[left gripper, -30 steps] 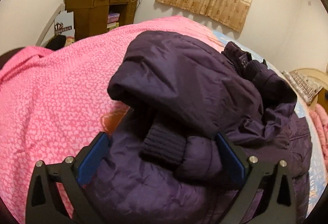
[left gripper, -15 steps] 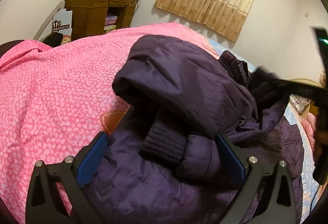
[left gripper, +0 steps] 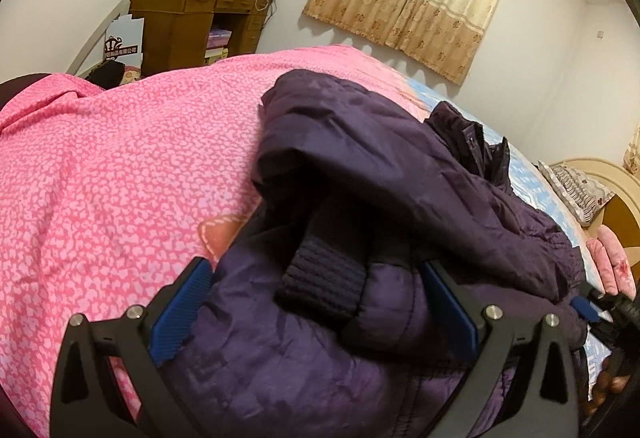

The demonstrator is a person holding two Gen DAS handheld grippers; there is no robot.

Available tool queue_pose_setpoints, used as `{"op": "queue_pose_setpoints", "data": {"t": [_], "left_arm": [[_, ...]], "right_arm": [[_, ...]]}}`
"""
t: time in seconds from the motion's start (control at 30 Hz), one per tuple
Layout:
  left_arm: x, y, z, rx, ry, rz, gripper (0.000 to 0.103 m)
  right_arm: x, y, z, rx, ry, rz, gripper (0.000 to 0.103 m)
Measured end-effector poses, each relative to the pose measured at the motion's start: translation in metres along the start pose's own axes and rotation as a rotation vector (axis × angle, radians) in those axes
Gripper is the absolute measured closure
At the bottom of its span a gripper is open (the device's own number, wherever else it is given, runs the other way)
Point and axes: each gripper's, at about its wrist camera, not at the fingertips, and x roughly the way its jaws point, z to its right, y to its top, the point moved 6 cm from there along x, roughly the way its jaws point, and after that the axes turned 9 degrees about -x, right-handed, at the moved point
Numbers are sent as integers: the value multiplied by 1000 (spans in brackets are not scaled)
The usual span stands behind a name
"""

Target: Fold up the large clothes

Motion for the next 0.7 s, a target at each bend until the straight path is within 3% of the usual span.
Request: {"op": "queue_pose_setpoints", "data": {"t": [0.17, 0.23, 0.3, 0.37, 0.4, 0.5, 0.63, 0.7], "left_arm": [[0, 0, -1, 1, 0, 0, 0], [0, 0, -1, 0, -1, 0, 0], [0, 0, -1, 0, -1, 0, 0], [1, 0, -1, 0, -1, 1, 0], [1, 0, -1, -1, -1, 0, 0], [1, 0, -1, -2, -2, 1, 0], [2, 0, -2, -7, -6, 4, 0], [3, 0, -2, -5, -4, 4, 0]], "right_arm": [[-7, 37, -3, 70, 65, 78, 33], [18, 45, -13, 33, 70, 29, 33], [53, 43, -19, 9, 45, -73, 32], [81, 37, -31, -79, 13, -155, 38], [87, 35, -38, -156, -46, -166, 50], [78, 46, -66, -321, -105, -118, 72], [38, 78, -65, -344, -213, 79, 73], [43, 73, -43, -313, -295, 56, 73]]}}
